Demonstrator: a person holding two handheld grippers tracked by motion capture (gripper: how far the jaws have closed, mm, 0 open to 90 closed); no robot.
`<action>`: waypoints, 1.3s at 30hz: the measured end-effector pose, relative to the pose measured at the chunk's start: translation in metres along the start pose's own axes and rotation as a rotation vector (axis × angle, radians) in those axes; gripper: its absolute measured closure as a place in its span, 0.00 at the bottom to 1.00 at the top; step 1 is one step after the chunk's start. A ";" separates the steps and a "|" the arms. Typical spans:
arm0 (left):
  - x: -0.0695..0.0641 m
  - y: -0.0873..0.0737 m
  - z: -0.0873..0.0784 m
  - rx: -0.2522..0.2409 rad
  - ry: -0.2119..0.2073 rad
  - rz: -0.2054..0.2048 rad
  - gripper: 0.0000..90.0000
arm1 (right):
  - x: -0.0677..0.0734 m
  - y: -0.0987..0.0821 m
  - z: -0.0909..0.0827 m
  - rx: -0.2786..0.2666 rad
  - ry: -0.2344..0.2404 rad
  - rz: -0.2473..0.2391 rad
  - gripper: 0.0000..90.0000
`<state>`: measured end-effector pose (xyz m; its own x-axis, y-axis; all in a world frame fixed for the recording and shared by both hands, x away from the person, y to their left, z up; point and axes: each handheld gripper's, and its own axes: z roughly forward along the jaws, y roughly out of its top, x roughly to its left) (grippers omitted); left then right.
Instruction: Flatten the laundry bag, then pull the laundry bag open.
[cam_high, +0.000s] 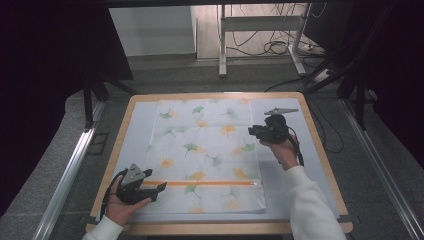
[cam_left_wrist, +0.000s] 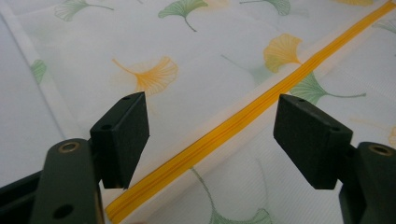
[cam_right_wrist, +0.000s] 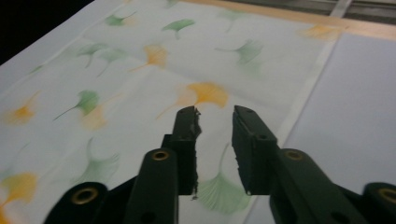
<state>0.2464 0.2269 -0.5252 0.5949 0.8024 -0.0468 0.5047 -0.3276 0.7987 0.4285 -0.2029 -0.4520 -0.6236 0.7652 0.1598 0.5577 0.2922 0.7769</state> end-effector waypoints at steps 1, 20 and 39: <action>0.000 0.000 0.000 -0.001 0.000 0.005 0.30 | 0.005 -0.008 -0.006 0.017 0.017 -0.019 0.88; -0.009 0.007 -0.002 -0.008 0.033 0.019 0.29 | 0.064 -0.086 -0.053 0.052 0.141 -0.128 0.98; -0.017 0.014 -0.002 -0.019 -0.001 0.029 0.28 | 0.089 -0.130 -0.057 0.137 0.163 -0.144 0.98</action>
<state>0.2424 0.2092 -0.5119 0.6098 0.7922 -0.0243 0.4755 -0.3412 0.8108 0.2698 -0.2051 -0.5040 -0.7758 0.6106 0.1587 0.5190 0.4747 0.7108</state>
